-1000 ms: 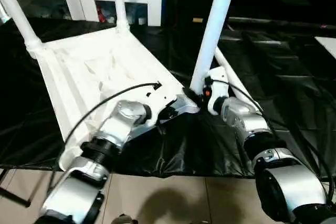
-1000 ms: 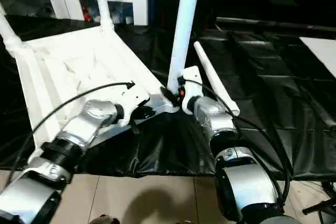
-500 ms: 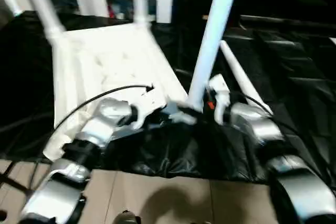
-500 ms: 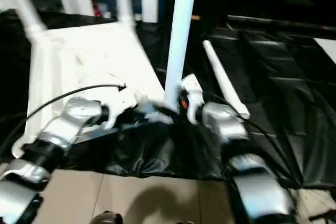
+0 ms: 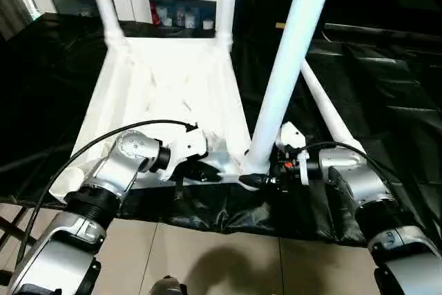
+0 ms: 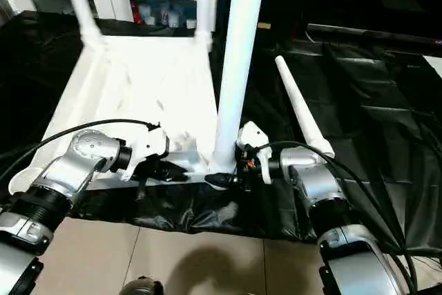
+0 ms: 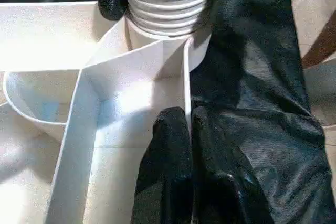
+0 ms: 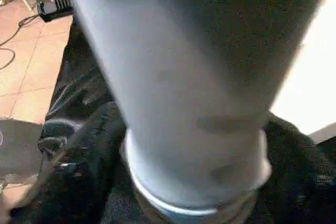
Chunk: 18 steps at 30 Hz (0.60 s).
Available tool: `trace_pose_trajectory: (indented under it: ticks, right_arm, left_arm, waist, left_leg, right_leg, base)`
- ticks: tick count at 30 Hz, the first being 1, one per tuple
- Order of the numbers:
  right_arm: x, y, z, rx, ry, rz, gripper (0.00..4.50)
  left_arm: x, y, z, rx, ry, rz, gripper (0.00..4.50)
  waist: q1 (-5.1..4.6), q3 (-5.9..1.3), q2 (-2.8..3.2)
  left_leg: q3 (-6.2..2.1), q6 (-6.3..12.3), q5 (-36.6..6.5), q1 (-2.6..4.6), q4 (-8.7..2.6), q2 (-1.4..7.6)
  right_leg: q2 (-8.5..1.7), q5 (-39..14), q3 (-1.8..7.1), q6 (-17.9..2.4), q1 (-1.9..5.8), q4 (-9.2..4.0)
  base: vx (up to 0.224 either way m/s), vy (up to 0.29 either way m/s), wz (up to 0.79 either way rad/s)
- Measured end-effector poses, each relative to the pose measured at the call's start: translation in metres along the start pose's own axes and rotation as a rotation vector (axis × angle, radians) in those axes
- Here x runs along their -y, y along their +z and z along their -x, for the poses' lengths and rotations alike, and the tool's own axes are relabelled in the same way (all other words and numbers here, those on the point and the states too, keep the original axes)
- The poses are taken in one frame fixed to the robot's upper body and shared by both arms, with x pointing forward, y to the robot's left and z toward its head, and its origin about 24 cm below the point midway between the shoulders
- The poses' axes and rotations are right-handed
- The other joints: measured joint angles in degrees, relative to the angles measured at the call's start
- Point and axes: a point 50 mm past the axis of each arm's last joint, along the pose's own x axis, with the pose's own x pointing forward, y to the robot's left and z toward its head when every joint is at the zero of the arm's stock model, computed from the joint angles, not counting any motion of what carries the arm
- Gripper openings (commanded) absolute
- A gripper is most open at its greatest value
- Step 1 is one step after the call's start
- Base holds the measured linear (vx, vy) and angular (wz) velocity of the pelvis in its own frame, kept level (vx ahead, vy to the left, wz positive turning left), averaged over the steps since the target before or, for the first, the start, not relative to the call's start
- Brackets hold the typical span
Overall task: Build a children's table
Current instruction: Insert table leg to table base, then rotate leg to tighten
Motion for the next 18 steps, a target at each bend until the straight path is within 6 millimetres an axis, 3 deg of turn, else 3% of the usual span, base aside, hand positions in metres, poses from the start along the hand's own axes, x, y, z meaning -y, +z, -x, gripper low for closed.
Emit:
trace_pose_trajectory:
  ticks: [11,15,18]
  right_arm:
    - [0.000,-0.002,-0.001,0.017,-0.063,-0.030,2.84]
    - [0.012,-0.001,-0.011,0.044,-0.274,-0.081,2.82]
    - [0.024,0.002,-0.022,0.064,-0.469,-0.146,2.81]
  left_arm:
    - [-0.002,-0.001,-0.003,0.006,0.039,0.009,0.00]
    - [-0.011,-0.001,-0.011,0.010,0.180,0.062,0.00]
    - [-0.020,0.004,-0.022,0.004,0.291,0.112,0.00]
  waist:
    - [0.09,-0.02,0.02]
    - [-0.77,-0.02,-0.02]
    - [-2.23,0.02,-0.07]
  left_leg:
    - [0.03,0.00,0.0,0.14,0.04,0.03]
    - [0.03,-0.01,0.0,0.56,0.06,0.03]
    - [0.01,-0.05,0.0,0.71,0.04,0.02]
  right_leg:
    - [0.00,0.0,0.00,0.0,0.15,0.03]
    - [0.00,-0.2,0.04,0.3,0.39,0.01]
    - [-0.01,-0.2,0.03,0.4,0.36,-0.05]
  base:
    - [0.000,0.000,0.00]
    - [0.000,0.000,0.00]
    - [0.000,0.000,0.00]
